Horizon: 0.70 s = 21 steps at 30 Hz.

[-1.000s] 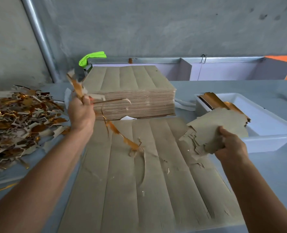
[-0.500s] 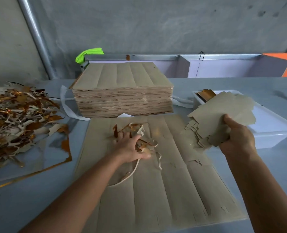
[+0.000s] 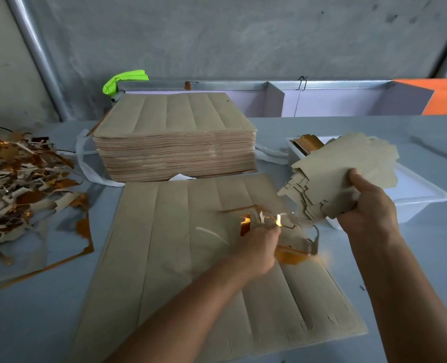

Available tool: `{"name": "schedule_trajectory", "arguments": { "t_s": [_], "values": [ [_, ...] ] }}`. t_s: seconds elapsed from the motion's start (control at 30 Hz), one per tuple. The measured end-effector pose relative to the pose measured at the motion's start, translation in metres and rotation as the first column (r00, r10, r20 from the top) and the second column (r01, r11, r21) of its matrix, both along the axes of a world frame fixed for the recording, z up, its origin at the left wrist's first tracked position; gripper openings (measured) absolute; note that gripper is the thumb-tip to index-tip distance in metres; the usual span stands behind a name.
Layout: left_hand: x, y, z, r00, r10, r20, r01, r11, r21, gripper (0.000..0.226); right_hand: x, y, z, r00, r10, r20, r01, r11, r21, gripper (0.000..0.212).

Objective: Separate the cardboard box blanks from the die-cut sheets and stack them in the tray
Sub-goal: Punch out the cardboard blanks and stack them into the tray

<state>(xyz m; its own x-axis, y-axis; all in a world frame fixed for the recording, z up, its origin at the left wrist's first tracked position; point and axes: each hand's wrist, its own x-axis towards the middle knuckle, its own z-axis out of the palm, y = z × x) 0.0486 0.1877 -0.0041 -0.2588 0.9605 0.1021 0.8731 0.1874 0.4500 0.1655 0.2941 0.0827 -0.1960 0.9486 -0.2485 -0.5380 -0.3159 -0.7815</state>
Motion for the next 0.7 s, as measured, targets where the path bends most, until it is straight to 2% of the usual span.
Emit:
{"name": "schedule_trajectory", "arguments": {
  "t_s": [0.13,0.3,0.4,0.57,0.7],
  "values": [
    [0.009,-0.016,-0.001,0.979,0.071,-0.19,-0.084,0.995,-0.062,0.036,0.001,-0.002,-0.004,0.999,0.006,0.035,-0.005,1.0,-0.023,0.039],
    [-0.047,-0.057,0.021,0.911,0.314,-0.266,-0.321,0.947,0.019,0.04,-0.01,-0.016,-0.01,0.992,0.106,0.062,-0.106,0.994,-0.011,0.037],
    [-0.091,-0.089,0.033,0.826,0.501,-0.256,-0.495,0.864,0.093,0.041,-0.028,-0.034,-0.016,0.977,0.193,0.092,-0.192,0.981,-0.029,0.032],
    [-0.146,-0.14,0.058,0.681,0.687,-0.253,-0.649,0.727,0.225,0.033,-0.072,-0.064,-0.027,0.934,0.337,0.114,-0.332,0.941,-0.066,0.008],
    [-0.187,-0.176,0.091,0.556,0.782,-0.282,-0.681,0.623,0.384,0.033,-0.105,-0.091,-0.031,0.893,0.434,0.117,-0.432,0.901,-0.041,0.024]
  ]
}}
